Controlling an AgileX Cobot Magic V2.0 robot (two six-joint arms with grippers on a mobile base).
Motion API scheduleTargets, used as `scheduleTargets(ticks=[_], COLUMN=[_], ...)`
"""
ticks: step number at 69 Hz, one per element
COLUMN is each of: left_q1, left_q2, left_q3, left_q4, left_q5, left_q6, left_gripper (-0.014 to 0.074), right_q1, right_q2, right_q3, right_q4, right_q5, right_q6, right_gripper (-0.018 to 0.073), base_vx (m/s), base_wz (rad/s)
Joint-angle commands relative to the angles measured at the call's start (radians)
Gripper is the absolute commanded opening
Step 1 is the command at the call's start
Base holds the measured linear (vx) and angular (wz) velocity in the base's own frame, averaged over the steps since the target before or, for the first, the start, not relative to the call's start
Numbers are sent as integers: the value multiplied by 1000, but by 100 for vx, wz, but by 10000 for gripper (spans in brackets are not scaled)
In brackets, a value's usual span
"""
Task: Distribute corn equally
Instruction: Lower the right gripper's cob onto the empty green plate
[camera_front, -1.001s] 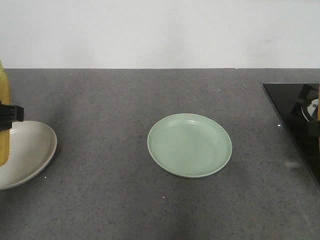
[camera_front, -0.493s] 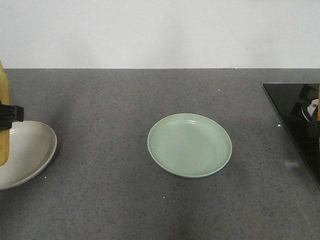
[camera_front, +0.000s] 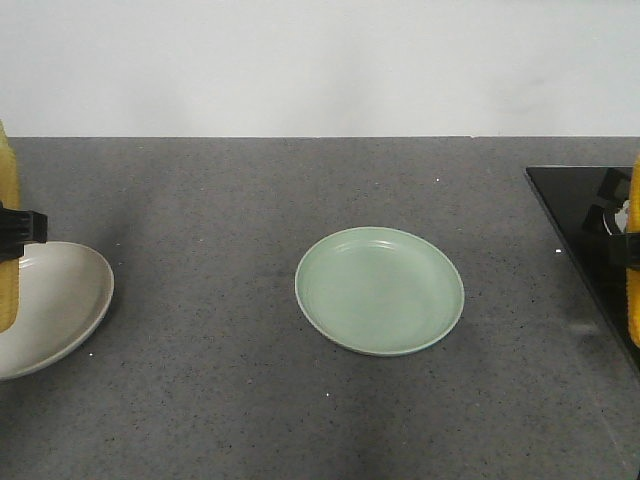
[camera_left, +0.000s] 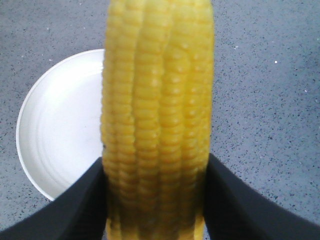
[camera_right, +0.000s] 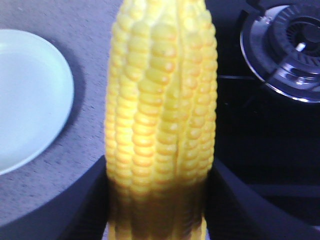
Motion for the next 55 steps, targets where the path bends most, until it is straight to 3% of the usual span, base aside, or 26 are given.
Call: scheduleTargets(ticks=[1, 19, 55], left_q1=[3, 3, 3], left_q2=[-20, -20, -20], left_q3=[-25, -25, -25], left_q4=[14, 14, 14], left_q5=[-48, -48, -48], left_q6=[-9, -9, -9], left_gripper=[133, 133, 133], right_q1=[-5, -5, 4], right_q2=[-17, 21, 256], right_q3=[-32, -39, -278], right_q4=[54, 185, 481], right_q5=[-100, -151, -24], right_q6=[-41, -156, -340], right_gripper=[194, 195, 202], base_vx=[0, 0, 0], base_wz=[0, 0, 0])
